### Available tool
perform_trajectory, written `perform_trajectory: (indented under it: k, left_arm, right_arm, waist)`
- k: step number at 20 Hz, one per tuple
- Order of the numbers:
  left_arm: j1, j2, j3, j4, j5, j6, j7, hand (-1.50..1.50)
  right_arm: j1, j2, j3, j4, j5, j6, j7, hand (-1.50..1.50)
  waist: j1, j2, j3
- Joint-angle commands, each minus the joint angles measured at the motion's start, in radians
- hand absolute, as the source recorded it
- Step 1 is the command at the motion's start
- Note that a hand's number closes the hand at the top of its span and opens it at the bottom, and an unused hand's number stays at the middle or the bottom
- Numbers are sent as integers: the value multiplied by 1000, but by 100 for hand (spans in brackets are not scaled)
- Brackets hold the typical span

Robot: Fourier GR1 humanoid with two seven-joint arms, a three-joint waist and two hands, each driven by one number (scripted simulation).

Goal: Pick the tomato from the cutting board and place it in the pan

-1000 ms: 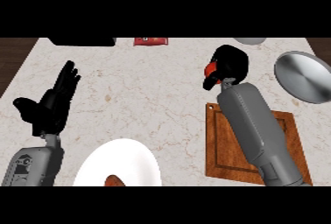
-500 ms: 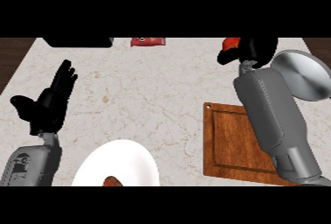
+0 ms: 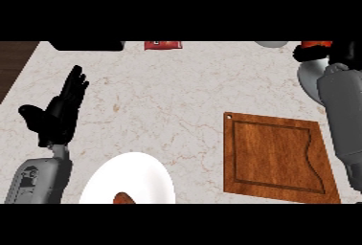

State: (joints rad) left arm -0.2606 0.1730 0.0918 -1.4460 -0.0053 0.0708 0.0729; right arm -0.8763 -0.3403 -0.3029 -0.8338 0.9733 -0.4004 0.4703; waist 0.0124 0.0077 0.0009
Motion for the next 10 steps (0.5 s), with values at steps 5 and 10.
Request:
perform_trajectory:
  k: [5, 10]
  left_arm:
    - [-31, 50, 36, -6, 44, -57, 28, 0]
    - [-8, -17, -25, -23, -3, -12, -3, 0]
  right_arm:
    - [22, -233, -115, 296, -34, -100, -238, 150]
    - [44, -345, -159, 443, -26, -169, -321, 150]
  waist:
    - [26, 10, 1]
    - [47, 24, 5]
